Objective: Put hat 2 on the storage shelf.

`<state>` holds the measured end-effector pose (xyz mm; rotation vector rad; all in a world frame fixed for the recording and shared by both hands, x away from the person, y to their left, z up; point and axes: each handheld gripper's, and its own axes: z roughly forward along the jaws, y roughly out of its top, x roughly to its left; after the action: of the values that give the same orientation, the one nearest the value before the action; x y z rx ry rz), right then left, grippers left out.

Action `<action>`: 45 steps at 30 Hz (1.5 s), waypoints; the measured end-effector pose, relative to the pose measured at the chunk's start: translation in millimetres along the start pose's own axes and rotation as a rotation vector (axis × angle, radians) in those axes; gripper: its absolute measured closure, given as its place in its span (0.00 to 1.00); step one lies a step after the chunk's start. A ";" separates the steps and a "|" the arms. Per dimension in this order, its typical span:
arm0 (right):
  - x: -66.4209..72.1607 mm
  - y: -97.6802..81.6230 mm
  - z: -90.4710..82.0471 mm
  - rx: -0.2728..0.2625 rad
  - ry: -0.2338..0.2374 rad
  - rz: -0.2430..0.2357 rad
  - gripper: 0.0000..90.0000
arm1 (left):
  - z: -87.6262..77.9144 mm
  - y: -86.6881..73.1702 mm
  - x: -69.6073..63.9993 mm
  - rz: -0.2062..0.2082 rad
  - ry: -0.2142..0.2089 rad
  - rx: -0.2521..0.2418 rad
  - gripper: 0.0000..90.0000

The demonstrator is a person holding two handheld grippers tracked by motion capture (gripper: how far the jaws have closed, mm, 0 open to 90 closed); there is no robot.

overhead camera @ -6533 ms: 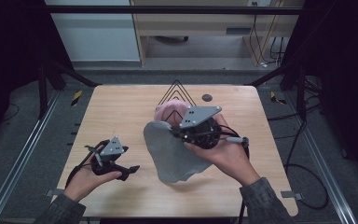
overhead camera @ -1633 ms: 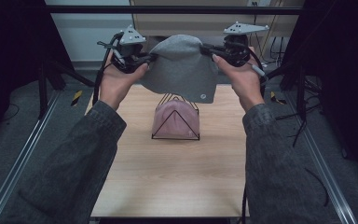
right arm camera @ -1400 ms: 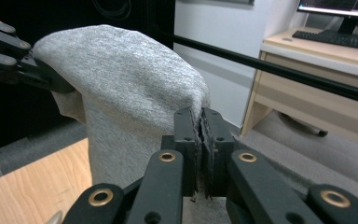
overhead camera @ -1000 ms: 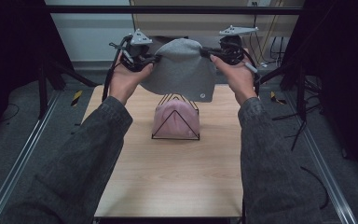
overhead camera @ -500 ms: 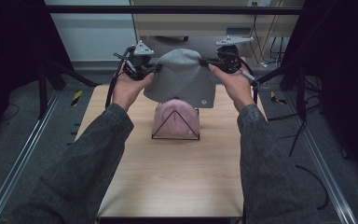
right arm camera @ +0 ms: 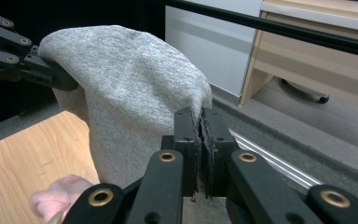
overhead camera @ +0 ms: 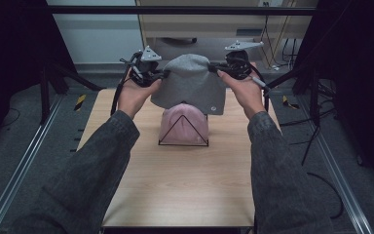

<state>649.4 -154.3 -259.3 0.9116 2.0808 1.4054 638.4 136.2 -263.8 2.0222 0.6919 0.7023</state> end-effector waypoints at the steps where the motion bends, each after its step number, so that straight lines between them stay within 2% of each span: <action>1: 0.0 -1.5 0.9 0.007 -0.001 0.000 0.96 | 2.4 -2.9 -1.1 0.004 -0.003 0.008 0.96; 6: 0.7 -11.4 7.1 0.032 0.000 -0.001 0.96 | 7.6 -10.8 -2.4 0.007 -0.007 0.022 0.96; 23: 7.3 -46.3 25.7 0.101 0.022 0.012 0.96 | 22.0 -42.0 -8.5 -0.019 -0.025 0.066 0.96; 32: 8.9 -55.5 30.1 0.118 0.029 0.021 0.96 | 25.1 -51.2 -9.2 -0.028 -0.029 0.077 0.96; 45: 15.0 -76.3 44.5 0.175 0.037 0.020 0.96 | 34.1 -72.5 -12.9 -0.041 -0.043 0.110 0.96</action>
<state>650.0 -135.2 -346.9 0.9844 2.2566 1.2736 638.3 143.1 -344.7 2.1111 0.7589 0.6065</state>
